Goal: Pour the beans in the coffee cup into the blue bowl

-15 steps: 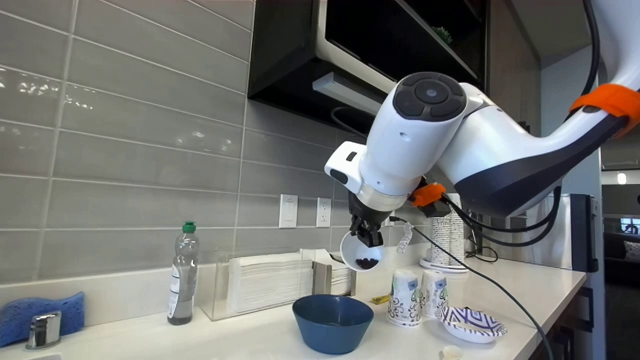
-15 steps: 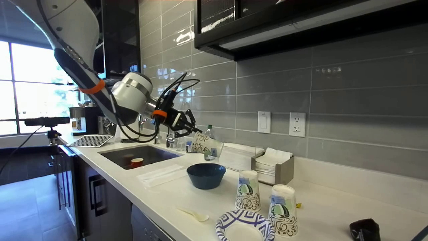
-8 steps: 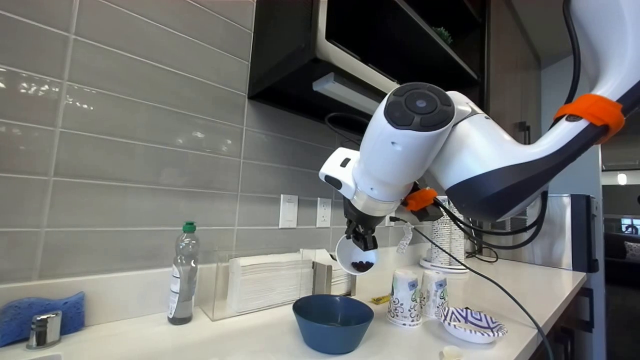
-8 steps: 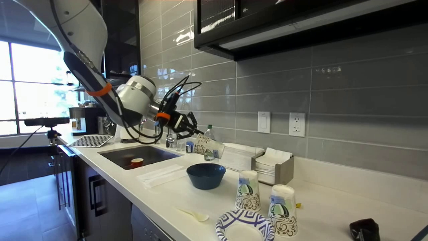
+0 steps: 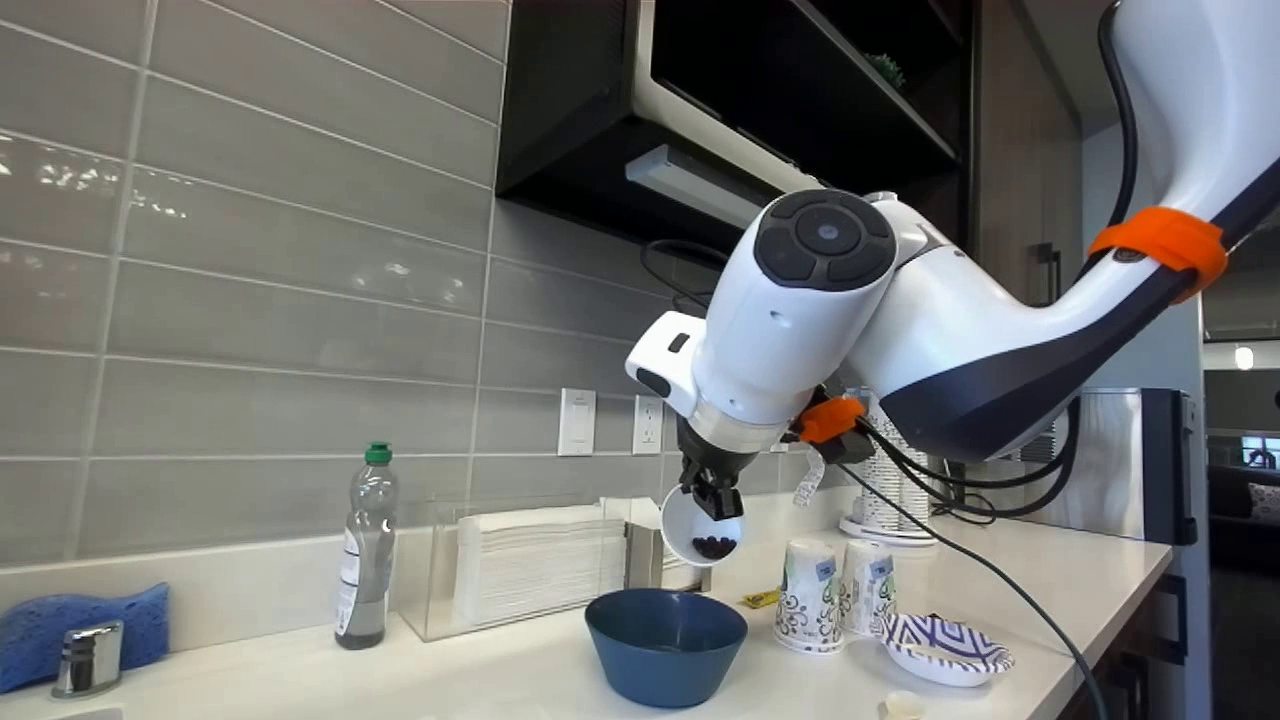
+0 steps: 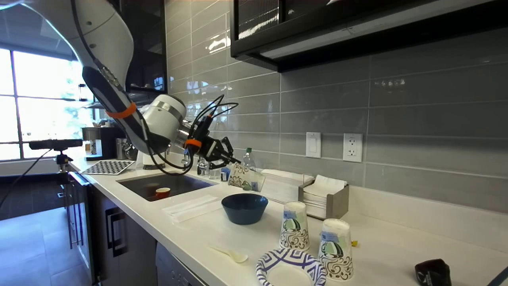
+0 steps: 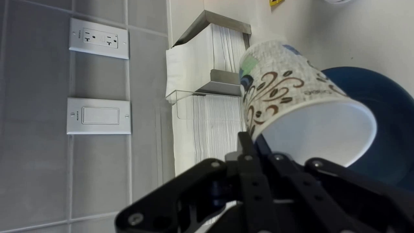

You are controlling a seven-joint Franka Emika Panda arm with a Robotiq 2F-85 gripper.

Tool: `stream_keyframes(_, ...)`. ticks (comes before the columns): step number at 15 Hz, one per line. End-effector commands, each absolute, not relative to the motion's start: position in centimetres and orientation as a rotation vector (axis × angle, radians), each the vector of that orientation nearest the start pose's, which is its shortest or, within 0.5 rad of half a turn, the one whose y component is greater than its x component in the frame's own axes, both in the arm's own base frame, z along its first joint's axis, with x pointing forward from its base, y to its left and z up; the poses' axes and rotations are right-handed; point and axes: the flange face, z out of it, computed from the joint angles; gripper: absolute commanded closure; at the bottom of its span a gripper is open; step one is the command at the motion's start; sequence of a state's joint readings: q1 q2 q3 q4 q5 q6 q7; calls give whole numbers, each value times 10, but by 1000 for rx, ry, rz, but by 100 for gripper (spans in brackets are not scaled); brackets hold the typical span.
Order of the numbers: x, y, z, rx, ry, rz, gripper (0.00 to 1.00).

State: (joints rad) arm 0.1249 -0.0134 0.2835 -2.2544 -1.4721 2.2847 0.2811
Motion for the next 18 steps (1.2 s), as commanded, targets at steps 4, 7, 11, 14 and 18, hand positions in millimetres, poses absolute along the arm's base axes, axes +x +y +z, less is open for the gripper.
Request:
stream_keyframes(4, 515, 204, 375, 1632, 1098, 493, 99)
stream_keyframes(7, 518, 211, 370, 1570, 1089, 497, 99)
stream_keyframes(11, 520, 215, 364, 1496, 1069, 481, 99)
stream_keyframes(14, 519, 214, 359, 1461, 1052, 452, 99)
stream_keyframes(18, 518, 214, 359, 1426, 1027, 458, 99)
